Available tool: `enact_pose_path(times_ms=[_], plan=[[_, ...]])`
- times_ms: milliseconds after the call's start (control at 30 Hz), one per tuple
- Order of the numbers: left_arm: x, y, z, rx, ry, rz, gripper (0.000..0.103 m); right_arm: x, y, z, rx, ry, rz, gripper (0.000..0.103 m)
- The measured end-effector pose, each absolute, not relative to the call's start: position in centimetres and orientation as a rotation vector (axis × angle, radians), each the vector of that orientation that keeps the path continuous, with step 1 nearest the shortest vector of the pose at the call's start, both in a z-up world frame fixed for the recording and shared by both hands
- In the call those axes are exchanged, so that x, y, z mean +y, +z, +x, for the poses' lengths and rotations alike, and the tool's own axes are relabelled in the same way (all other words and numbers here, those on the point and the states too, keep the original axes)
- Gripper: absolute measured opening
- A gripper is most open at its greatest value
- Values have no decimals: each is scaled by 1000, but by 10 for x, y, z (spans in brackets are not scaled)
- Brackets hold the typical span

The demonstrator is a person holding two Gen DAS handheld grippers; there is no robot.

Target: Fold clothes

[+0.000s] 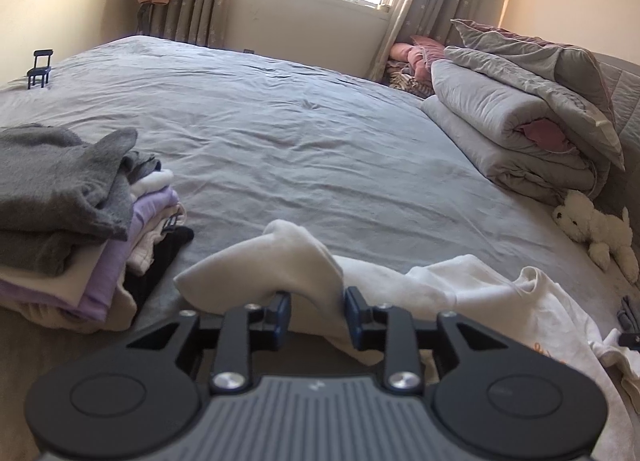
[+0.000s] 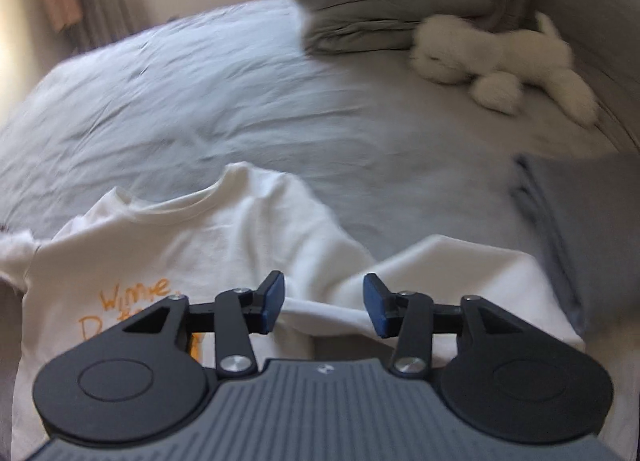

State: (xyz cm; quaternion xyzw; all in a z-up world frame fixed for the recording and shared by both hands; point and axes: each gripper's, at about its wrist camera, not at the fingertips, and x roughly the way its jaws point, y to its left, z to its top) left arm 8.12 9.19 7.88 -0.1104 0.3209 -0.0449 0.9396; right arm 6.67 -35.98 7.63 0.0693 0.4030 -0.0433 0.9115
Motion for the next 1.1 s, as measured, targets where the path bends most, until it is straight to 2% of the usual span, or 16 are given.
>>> enact_pose_path(times_ms=[100, 367, 500, 533, 567, 767, 800, 833, 900, 933, 967, 1000, 1033, 1100], plan=[[94, 77, 80, 665, -86, -233, 35, -383, 63, 61, 843, -159, 168, 51], [85, 74, 77, 670, -75, -196, 38, -405, 39, 56, 873, -328, -100, 54], [78, 69, 75, 684, -70, -179, 38, -409, 29, 59, 896, -299, -41, 53], [76, 68, 75, 688, -72, -177, 38, -406, 32, 59, 891, -278, -28, 33], [75, 67, 74, 691, -76, -175, 38, -404, 34, 59, 887, -256, -15, 0], [76, 69, 72, 683, -74, -177, 38, -406, 64, 46, 753, -249, 42, 0], [77, 69, 72, 684, -74, -186, 38, -410, 66, 43, 744, -259, 50, 1], [79, 70, 72, 684, -75, -194, 38, -415, 66, 41, 745, -279, 49, 15], [81, 70, 72, 685, -75, -210, 38, -423, 62, 40, 779, -329, 33, 28], [82, 71, 73, 685, -74, -216, 38, -428, 60, 39, 798, -352, 39, 40], [82, 71, 73, 684, -73, -223, 38, -436, 59, 36, 816, -374, 69, 47], [83, 71, 73, 683, -72, -231, 39, -445, 58, 34, 833, -396, 100, 51], [85, 71, 74, 683, -72, -241, 39, -452, 57, 32, 854, -416, 132, 58], [87, 70, 75, 687, -75, -262, 39, -463, 53, 26, 906, -423, 172, 63]])
